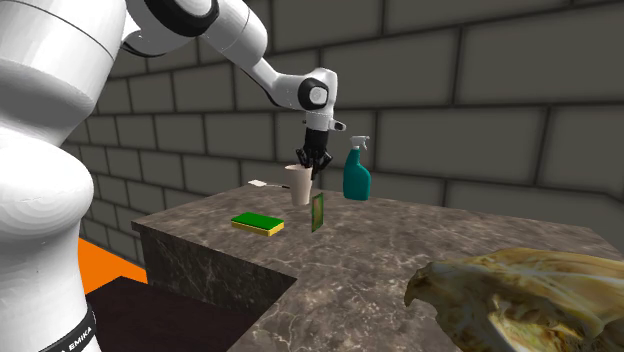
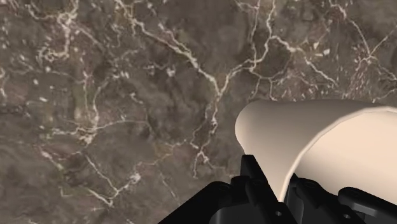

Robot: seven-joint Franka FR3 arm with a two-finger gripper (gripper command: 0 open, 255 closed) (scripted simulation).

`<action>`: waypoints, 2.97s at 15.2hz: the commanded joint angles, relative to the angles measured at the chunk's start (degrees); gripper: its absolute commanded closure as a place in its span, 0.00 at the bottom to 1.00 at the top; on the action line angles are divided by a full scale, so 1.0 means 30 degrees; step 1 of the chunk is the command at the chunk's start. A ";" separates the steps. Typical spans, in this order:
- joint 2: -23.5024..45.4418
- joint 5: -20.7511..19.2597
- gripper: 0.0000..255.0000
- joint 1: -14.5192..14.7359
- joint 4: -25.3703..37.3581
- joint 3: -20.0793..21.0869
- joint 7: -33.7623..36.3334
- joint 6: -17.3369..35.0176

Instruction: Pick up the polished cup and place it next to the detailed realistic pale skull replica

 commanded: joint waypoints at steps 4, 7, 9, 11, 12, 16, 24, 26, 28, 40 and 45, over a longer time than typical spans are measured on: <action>-0.0419 -0.0183 1.00 -0.0001 0.0582 -0.0083 0.0224 -0.0973; -0.0613 -0.0282 1.00 -0.0011 0.1061 -0.0123 0.0371 -0.1628; -0.0723 -0.0341 1.00 -0.0022 0.1409 -0.0147 0.0467 -0.2074; -0.0816 -0.0395 1.00 -0.0038 0.1781 -0.0168 0.0562 -0.2528; -0.0857 -0.0419 1.00 -0.0047 0.1977 -0.0177 0.0609 -0.2758; -0.0974 -0.0504 1.00 -0.0094 0.2824 -0.0210 0.0794 -0.3702; -0.0970 -0.0593 1.00 -0.0251 0.4878 -0.0251 0.1153 -0.5715; -0.0911 -0.0596 1.00 -0.0306 0.5480 -0.0256 0.1242 -0.6250; -0.0825 -0.0591 1.00 -0.0369 0.6126 -0.0258 0.1332 -0.6802; 0.0382 -0.0351 1.00 -0.0966 1.0984 -0.0199 0.1906 -1.0401; -0.3811 -0.1141 1.00 -0.0954 0.4701 -0.0811 0.0394 -0.8502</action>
